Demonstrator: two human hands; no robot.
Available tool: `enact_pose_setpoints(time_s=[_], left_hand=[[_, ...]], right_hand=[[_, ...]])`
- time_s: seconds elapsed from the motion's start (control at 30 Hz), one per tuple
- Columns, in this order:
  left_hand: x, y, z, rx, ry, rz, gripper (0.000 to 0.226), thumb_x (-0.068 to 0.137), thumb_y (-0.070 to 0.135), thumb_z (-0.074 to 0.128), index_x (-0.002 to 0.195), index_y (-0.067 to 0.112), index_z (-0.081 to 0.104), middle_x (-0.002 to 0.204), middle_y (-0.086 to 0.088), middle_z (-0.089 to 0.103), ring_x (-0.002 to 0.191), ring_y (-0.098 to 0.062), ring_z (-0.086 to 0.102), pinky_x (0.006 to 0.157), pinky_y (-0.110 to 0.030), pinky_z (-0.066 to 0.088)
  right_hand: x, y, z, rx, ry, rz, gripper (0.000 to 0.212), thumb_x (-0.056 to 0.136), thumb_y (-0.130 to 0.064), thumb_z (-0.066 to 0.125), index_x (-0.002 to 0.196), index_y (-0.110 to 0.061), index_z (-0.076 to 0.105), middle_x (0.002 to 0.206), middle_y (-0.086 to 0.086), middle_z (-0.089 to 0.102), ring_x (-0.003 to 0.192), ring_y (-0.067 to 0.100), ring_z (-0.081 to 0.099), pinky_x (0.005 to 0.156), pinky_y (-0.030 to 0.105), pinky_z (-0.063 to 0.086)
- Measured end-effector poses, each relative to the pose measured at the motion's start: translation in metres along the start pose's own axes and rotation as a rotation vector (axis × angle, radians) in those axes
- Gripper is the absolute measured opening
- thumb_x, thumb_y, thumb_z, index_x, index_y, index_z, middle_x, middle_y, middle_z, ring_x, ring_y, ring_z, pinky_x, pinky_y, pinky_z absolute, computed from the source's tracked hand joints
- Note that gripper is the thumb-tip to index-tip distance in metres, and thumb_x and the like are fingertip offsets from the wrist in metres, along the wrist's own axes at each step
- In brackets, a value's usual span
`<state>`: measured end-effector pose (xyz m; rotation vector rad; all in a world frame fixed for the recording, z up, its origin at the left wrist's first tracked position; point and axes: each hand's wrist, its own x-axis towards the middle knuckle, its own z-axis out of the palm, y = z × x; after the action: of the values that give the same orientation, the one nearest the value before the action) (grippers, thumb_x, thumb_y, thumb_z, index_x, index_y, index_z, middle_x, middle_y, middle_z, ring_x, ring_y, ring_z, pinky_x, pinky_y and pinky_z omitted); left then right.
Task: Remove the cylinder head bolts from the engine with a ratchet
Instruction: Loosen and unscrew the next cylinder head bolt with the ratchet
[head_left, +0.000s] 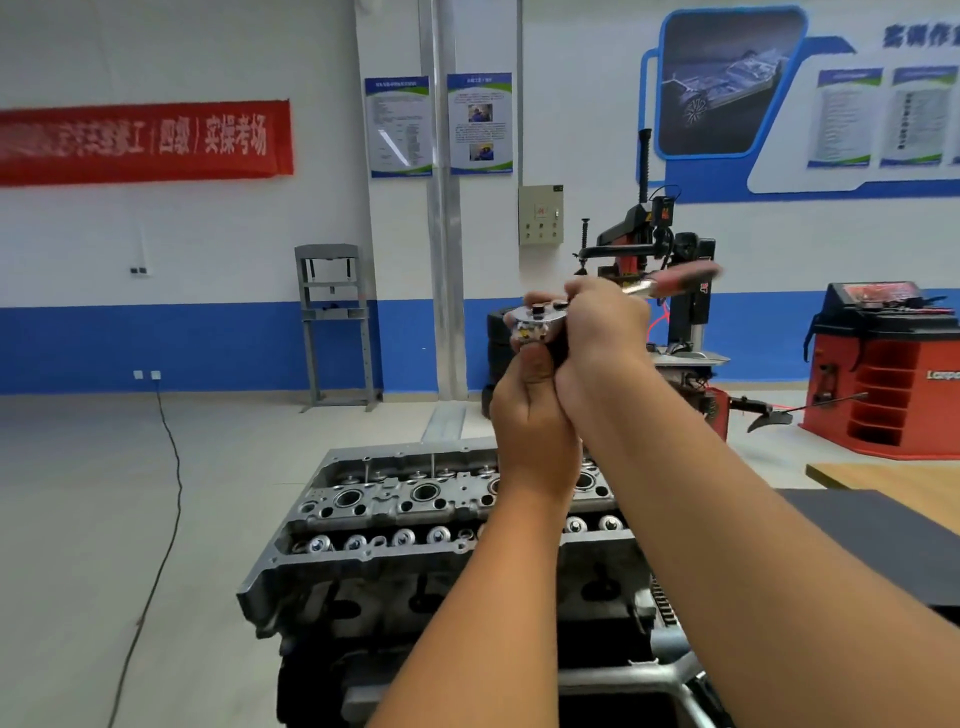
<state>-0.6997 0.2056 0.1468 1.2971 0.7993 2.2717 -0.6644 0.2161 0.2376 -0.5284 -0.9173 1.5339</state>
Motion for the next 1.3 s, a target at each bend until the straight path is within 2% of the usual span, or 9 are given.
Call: enact_pose_setpoints(time_s=[0.13,0.23,0.4,0.53,0.67,0.8,0.93,1.2,1.3], left_hand=[[-0.002,0.002,0.001,0.004,-0.080,0.007,0.046,0.101,0.051,0.040,0.102,0.015,0.070,0.087,0.000,0.073,0.087,-0.019,0.068,0.075,-0.035,0.052],[-0.005,0.003,0.004,0.049,-0.054,0.037,0.044,0.103,0.049,0.041,0.104,0.016,0.070,0.095,-0.008,0.073,0.093,-0.029,0.067,0.081,-0.045,0.052],[-0.008,0.004,0.011,0.184,0.002,0.033,0.034,0.101,0.051,0.043,0.083,0.028,0.060,0.085,-0.013,0.047,0.090,-0.055,0.040,0.060,-0.023,0.036],[-0.007,-0.001,0.008,0.133,0.017,0.040,0.039,0.103,0.047,0.043,0.091,0.018,0.066,0.064,0.009,0.056,0.064,-0.019,0.051,0.062,-0.029,0.038],[-0.007,0.000,0.006,0.009,-0.055,-0.054,0.043,0.109,0.039,0.045,0.080,0.015,0.065,0.061,0.005,0.059,0.060,-0.015,0.053,0.059,-0.032,0.038],[-0.009,-0.002,0.002,0.117,-0.052,-0.049,0.050,0.098,0.060,0.045,0.067,0.022,0.056,0.059,0.002,0.046,0.057,-0.018,0.037,0.058,-0.036,0.027],[-0.010,-0.007,-0.003,0.270,-0.068,-0.064,0.048,0.094,0.061,0.044,0.055,0.034,0.053,0.054,0.009,0.037,0.054,-0.017,0.027,0.054,-0.036,0.021],[-0.015,-0.022,-0.013,0.104,-0.099,-0.041,0.063,0.104,0.060,0.033,0.067,0.011,0.050,0.053,0.002,0.041,0.047,-0.012,0.034,0.048,-0.026,0.027],[-0.023,-0.029,-0.018,0.106,-0.092,-0.103,0.061,0.096,0.065,0.034,0.067,0.013,0.048,0.053,-0.001,0.034,0.045,-0.012,0.028,0.046,-0.026,0.022]], right_hand=[[-0.013,0.003,-0.012,0.071,0.102,-0.178,0.017,0.095,-0.001,0.046,0.083,0.004,0.057,0.066,0.015,0.073,0.061,0.031,0.064,0.054,0.037,0.056],[-0.008,-0.011,-0.014,-0.045,-0.059,0.047,0.030,0.098,-0.008,0.043,0.110,0.011,0.062,0.081,0.021,0.074,0.062,0.029,0.066,0.053,0.031,0.055],[0.000,-0.030,-0.014,-0.175,-0.230,0.224,0.028,0.101,-0.013,0.041,0.084,-0.001,0.060,0.055,0.009,0.064,0.043,0.019,0.063,0.055,0.027,0.051],[-0.008,-0.017,-0.012,-0.024,-0.151,0.178,0.023,0.099,-0.010,0.043,0.088,0.003,0.059,0.063,0.013,0.068,0.048,0.023,0.066,0.049,0.027,0.054],[-0.014,-0.006,-0.010,0.204,0.173,-0.159,0.018,0.094,0.004,0.039,0.081,-0.003,0.049,0.053,0.010,0.067,0.049,0.027,0.069,0.047,0.033,0.055],[-0.010,-0.014,-0.009,0.151,-0.064,0.094,0.019,0.099,-0.004,0.038,0.104,0.002,0.055,0.072,0.018,0.066,0.050,0.029,0.068,0.048,0.036,0.057],[0.001,-0.031,-0.011,-0.038,-0.315,0.309,0.018,0.101,-0.007,0.039,0.086,-0.012,0.047,0.061,0.003,0.055,0.049,0.017,0.060,0.041,0.024,0.048],[-0.004,0.008,-0.015,0.264,-0.201,0.034,0.023,0.103,-0.025,0.058,0.112,-0.004,0.057,0.072,0.006,0.068,0.058,0.022,0.072,0.046,0.025,0.052],[-0.004,0.012,-0.033,0.180,-0.460,0.032,0.023,0.098,-0.037,0.062,0.090,-0.015,0.064,0.079,0.008,0.071,0.062,0.021,0.065,0.052,0.025,0.049]])
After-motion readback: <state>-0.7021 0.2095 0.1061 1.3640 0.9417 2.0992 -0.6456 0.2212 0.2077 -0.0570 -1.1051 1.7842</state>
